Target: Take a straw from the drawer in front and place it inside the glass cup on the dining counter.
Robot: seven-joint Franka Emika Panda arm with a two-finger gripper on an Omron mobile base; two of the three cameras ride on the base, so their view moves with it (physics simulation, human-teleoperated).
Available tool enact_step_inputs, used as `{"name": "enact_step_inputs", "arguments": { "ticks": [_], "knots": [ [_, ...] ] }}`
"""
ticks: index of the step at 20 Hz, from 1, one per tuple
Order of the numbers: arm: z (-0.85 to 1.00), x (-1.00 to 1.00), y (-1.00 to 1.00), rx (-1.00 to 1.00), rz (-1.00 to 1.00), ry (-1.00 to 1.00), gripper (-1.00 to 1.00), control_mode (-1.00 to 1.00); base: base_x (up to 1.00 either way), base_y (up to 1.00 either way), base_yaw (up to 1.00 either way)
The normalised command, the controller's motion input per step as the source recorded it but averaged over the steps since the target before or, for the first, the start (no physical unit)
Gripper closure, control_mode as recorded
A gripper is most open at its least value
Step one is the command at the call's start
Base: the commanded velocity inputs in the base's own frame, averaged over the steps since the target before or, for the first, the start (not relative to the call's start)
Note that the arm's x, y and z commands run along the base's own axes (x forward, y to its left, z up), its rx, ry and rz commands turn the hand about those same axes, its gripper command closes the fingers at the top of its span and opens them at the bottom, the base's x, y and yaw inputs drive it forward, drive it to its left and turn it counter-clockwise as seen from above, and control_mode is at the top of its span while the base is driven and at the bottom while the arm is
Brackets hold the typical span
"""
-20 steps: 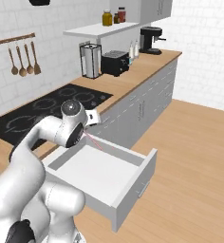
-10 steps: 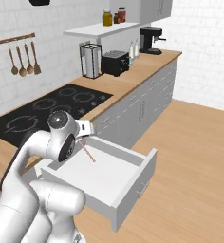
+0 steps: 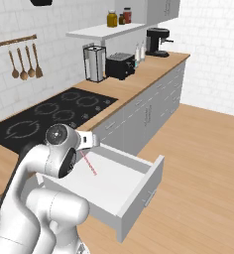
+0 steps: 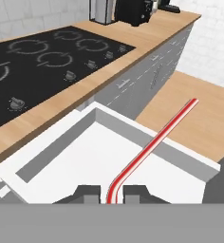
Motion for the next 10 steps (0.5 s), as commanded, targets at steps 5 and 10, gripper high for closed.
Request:
{"name": "enact_step_inputs", "arguments": {
  "ticks": [5,10],
  "knots": [
    [0.00,-0.17,0.01,0.00,-0.07,-0.01,1.00,-1.00,0.00,0.00,0.00],
    [0.00,-0.07,0.00,0.00,-0.02,-0.01,1.00,1.00,-0.37,-0.04,-0.11]
  ]
}}
